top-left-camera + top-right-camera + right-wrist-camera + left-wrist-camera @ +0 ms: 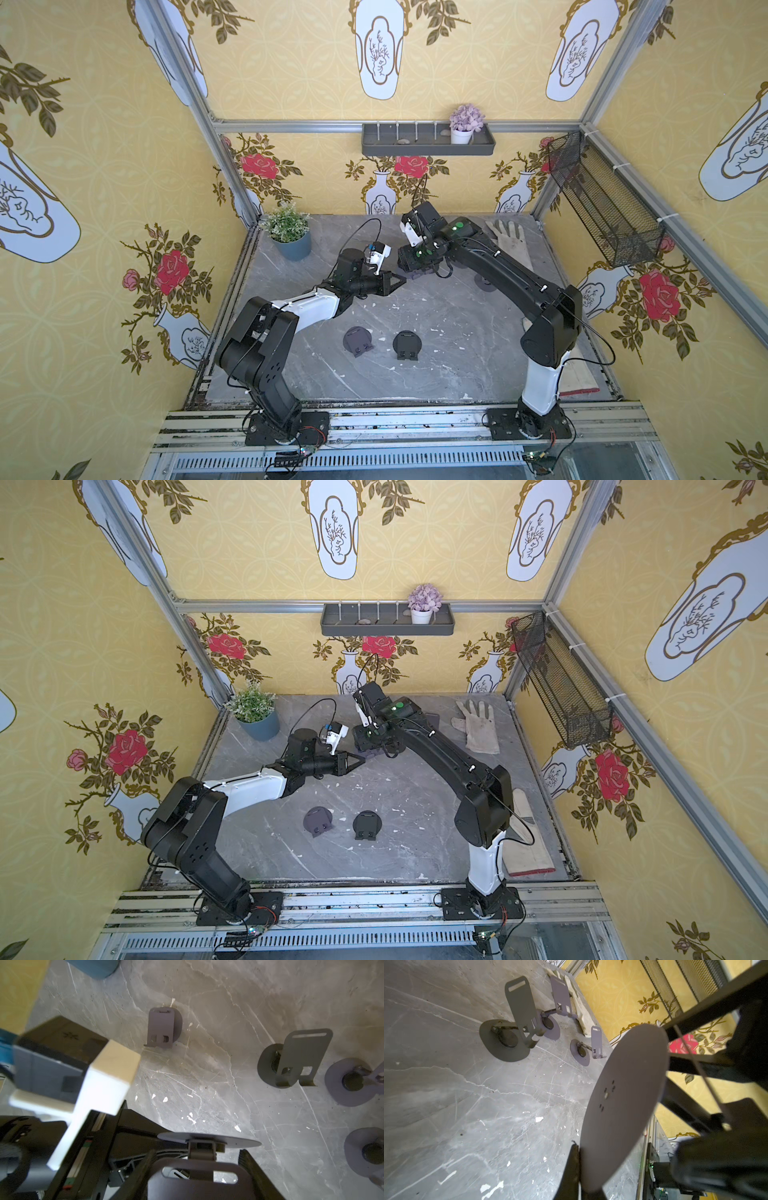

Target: Open the phone stand

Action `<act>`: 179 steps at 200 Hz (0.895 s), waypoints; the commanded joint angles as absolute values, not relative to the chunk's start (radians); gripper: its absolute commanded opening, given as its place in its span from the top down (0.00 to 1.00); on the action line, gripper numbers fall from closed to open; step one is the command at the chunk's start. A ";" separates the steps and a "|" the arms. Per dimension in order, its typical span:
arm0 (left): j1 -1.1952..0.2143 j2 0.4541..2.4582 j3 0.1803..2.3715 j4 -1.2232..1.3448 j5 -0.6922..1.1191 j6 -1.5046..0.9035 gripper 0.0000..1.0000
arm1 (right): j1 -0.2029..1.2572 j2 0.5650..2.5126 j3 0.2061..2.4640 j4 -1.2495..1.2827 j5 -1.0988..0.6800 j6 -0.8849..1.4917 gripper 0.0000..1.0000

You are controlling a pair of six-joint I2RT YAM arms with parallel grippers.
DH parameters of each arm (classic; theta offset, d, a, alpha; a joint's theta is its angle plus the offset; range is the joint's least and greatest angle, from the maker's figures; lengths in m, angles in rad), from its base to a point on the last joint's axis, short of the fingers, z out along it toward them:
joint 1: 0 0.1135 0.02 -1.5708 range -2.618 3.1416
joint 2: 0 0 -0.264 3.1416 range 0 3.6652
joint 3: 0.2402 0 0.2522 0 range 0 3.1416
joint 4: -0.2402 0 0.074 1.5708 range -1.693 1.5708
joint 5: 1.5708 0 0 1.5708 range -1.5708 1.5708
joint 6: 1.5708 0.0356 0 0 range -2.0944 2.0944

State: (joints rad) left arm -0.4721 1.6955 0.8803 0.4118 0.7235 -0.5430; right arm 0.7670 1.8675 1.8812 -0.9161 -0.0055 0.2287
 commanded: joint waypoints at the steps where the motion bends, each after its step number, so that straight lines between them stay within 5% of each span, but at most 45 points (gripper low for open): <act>1: -0.444 1.723 0.862 0.261 0.642 -0.691 1.00 | 0.769 1.813 1.868 -0.811 0.108 0.217 0.48; 69: -0.431 1.671 0.861 0.396 0.673 -0.723 0.99 | 0.769 1.812 1.830 -0.794 0.026 0.221 0.48; 85: -0.431 1.635 0.849 0.435 0.684 -0.702 0.83 | 0.762 1.818 1.826 -0.791 -0.015 0.233 0.48; 103: -0.431 1.590 0.842 0.445 0.686 -0.672 0.48 | 0.747 1.821 1.824 -0.792 -0.048 0.247 0.48; 117: -0.431 1.558 0.838 0.430 0.679 -0.605 0.37 | 0.732 1.825 1.827 -0.795 -0.075 0.255 0.48; 179: -0.430 1.518 0.872 0.321 0.670 -0.419 0.42 | 0.689 1.832 1.854 -0.823 -0.233 0.258 0.48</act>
